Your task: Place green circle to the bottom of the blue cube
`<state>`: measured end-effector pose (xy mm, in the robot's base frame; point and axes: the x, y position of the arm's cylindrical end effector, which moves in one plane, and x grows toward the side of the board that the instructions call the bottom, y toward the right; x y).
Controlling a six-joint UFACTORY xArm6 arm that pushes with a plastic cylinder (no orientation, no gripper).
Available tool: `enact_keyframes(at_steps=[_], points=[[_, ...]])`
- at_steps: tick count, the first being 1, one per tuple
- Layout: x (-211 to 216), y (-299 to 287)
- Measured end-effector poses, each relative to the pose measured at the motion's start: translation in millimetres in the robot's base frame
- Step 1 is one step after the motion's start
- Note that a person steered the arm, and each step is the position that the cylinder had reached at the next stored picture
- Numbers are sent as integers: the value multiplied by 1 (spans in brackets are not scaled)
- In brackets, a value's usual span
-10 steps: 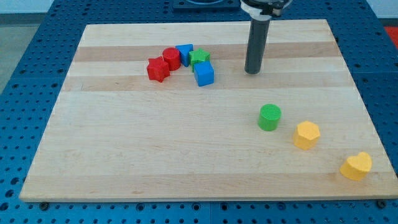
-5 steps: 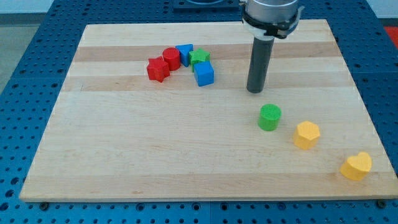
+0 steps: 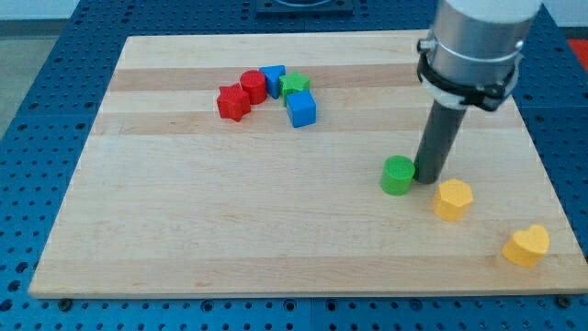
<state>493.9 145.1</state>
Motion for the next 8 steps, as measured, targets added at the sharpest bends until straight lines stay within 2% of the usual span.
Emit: enact_keyframes(at_steps=[1, 5, 8], points=[[12, -2], [8, -57], [14, -57]])
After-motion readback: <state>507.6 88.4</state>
